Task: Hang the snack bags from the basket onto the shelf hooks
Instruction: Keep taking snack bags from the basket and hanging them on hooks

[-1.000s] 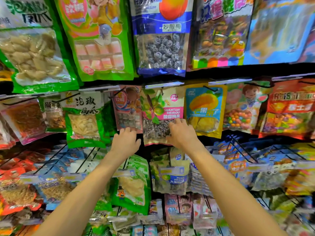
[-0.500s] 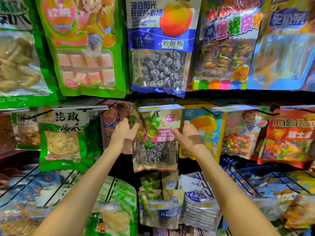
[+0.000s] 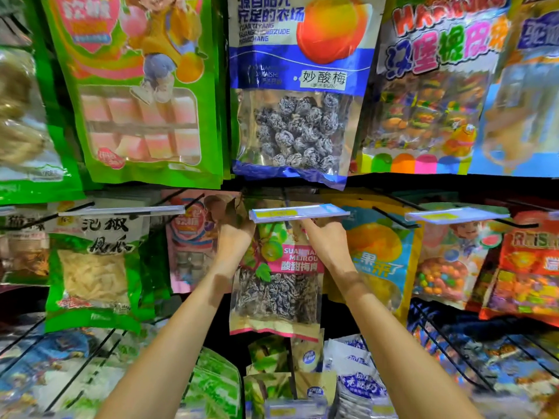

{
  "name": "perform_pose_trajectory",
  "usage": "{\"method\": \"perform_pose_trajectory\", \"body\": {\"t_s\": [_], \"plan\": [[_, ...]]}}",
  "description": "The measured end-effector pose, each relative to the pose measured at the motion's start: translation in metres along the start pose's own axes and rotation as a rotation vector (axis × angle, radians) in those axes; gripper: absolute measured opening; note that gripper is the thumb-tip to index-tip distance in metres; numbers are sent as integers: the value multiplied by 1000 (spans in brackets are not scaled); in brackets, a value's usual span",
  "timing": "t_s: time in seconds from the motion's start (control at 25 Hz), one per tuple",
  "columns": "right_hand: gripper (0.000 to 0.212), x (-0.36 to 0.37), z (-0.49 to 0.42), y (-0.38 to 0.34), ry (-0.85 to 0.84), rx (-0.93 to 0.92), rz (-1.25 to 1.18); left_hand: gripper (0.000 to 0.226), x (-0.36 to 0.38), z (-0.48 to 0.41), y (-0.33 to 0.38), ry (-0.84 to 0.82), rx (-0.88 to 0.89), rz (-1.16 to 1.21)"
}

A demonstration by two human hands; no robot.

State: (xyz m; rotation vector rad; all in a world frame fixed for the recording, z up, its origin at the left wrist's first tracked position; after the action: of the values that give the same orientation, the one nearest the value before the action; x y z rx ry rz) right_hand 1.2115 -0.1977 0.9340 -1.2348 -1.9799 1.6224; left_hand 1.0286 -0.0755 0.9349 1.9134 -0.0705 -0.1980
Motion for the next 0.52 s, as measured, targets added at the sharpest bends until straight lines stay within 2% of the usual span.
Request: {"method": "perform_pose_trajectory", "body": {"t_s": [0.12,0.2,0.28,0.36,0.4,0.44,0.52], "plan": [[39,5,-1,1,73,28,-98,28,4,-3,-2,-6,-48,21],[35,7,-2,3,112,23,-162,21,9,-3,-7,-69,-133,91],[34,8,-1,6,119,5,-174,22,7,6,-14,-70,-201,11],[33,10,1,18,90,1,-168,10,5,6,-9,-39,-53,102],[38,12,5,24,68,13,-163,27,6,8,-14,-52,5,107],[42,15,8,32,45,29,-166,43,5,17,-19,-65,-17,47],[48,22,18,51,3,37,-204,56,5,34,-46,-88,-165,-38]]}}
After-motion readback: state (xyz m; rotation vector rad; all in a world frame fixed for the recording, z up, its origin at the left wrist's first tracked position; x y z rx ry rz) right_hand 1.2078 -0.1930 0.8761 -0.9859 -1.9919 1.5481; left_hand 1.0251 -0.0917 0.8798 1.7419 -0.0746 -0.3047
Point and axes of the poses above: each hand's wrist, its own z-axis away from the middle knuckle, its own x-axis out of the palm, y = z × x, the point moved 8 cm from there along -z, towards the middle knuckle, and after that the axes turned 2 degrees about -x, right-handed, at the moved point
